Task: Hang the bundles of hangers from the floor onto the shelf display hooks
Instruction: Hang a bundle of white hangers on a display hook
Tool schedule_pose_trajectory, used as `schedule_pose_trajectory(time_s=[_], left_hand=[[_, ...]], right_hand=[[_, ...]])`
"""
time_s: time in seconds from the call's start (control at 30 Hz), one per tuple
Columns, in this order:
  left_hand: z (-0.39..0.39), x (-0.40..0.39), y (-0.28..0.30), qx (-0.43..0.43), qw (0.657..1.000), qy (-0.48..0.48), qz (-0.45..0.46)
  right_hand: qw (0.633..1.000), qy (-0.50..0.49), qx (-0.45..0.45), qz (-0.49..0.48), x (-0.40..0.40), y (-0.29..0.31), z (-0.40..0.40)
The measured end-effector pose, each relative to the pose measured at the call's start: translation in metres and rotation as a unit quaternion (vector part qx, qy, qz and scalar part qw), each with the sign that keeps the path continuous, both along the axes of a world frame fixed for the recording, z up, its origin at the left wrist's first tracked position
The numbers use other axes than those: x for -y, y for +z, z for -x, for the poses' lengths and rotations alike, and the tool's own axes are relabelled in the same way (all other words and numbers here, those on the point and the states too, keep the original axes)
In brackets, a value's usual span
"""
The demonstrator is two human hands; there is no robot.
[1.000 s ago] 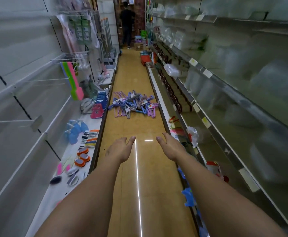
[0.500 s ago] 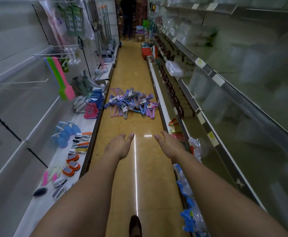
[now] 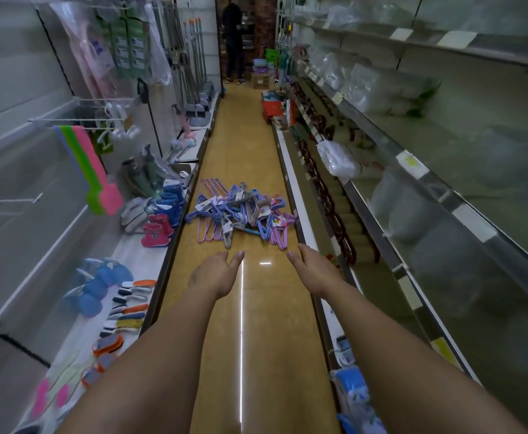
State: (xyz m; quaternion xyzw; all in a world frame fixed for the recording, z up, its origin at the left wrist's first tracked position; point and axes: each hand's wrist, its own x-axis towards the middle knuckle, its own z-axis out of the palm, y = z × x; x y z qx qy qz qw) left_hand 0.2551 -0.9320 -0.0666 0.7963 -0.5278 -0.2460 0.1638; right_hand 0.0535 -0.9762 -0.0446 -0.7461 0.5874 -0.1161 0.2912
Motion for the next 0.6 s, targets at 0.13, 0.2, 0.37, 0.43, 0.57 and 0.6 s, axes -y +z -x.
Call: schedule_pose_trajectory(time_s=[0.13,0.2,0.37,0.43,0.57,0.6], left_hand=[[-0.027,0.048,0.000,0.009,1.000,0.006,-0.010],[-0.036,0.069,-0.004,0.007,1.000,0.003,-0.013],[-0.059,0.123,-0.013,0.015,1.000,-0.001,-0.027],[-0.070,0.147,-0.018,0.019,0.999,0.003,-0.032],[-0.091,0.202,-0.027,0.026,0.999,0.008,-0.024],[-0.095,0.219,-0.027,0.027,0.999,0.007,-0.021]], right_hand=[[1.000,0.009,-0.013,0.009,0.055,0.003,-0.026],[1.000,0.009,-0.015,0.005,0.079,0.000,-0.038],[1.000,0.018,0.004,-0.008,0.136,-0.014,-0.067],[1.000,0.022,-0.001,-0.016,0.159,-0.020,-0.076],[1.000,0.022,0.004,-0.021,0.213,-0.026,-0.091],[0.999,0.026,0.011,-0.020,0.230,-0.026,-0.095]])
